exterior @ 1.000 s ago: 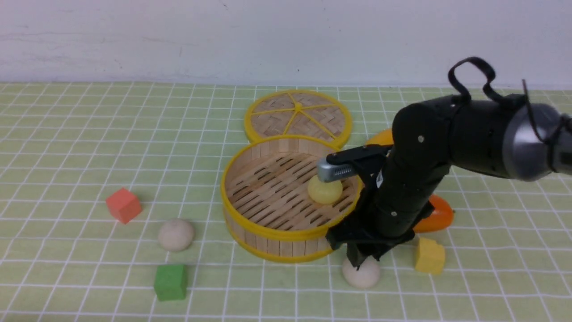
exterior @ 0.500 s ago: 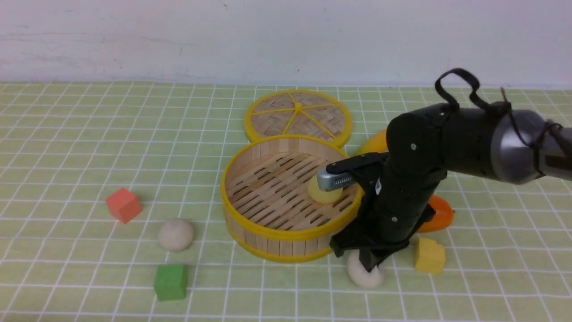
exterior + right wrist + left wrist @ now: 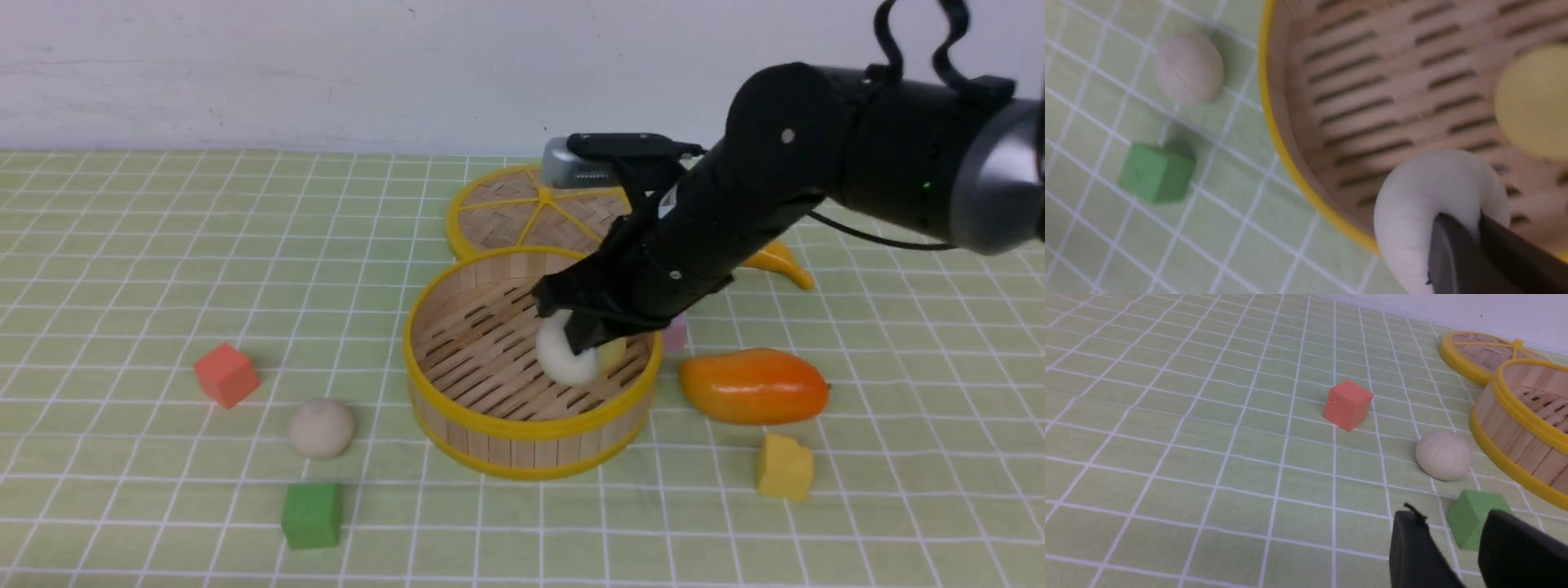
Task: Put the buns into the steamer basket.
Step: Use the right arm to put the steamed stuffed bun into the steamer, then use the left arm to grab a steamed stuffed bun
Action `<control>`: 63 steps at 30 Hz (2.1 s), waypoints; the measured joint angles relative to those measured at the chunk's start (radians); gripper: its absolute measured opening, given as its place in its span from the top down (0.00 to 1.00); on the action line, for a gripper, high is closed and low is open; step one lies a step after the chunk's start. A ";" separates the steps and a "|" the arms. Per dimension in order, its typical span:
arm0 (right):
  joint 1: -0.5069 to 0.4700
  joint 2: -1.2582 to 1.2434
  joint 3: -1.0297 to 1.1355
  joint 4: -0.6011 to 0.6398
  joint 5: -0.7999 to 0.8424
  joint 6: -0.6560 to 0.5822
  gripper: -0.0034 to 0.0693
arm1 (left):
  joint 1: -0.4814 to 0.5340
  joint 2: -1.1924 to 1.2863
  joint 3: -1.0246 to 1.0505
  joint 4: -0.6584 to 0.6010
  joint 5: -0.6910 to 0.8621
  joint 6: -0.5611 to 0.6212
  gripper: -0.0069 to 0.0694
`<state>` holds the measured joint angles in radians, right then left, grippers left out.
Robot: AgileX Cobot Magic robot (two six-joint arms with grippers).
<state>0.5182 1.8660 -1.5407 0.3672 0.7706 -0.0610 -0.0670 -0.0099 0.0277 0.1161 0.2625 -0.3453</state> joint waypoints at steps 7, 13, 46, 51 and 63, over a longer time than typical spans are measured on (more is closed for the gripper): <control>0.000 0.141 0.000 0.095 -0.103 -0.085 0.91 | 0.000 0.000 0.000 0.000 0.000 0.000 0.60; 0.000 0.166 0.000 0.095 -0.150 -0.088 0.70 | 0.000 0.000 0.000 0.000 0.000 0.000 0.60; 0.000 -0.774 0.477 -0.170 -0.080 -0.168 0.98 | 0.000 0.132 -0.332 -0.323 -0.329 -0.067 0.60; 0.000 -0.960 0.691 -0.211 -0.344 -0.168 0.98 | 0.000 0.421 -0.598 -0.305 -0.013 -0.055 0.60; 0.000 -1.320 1.072 -0.208 -0.484 -0.106 0.97 | 0.000 1.079 -0.882 -0.315 0.224 0.085 0.60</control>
<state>0.5182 0.5460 -0.4686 0.1591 0.2864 -0.1666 -0.0670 1.0696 -0.8541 -0.1991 0.4869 -0.2607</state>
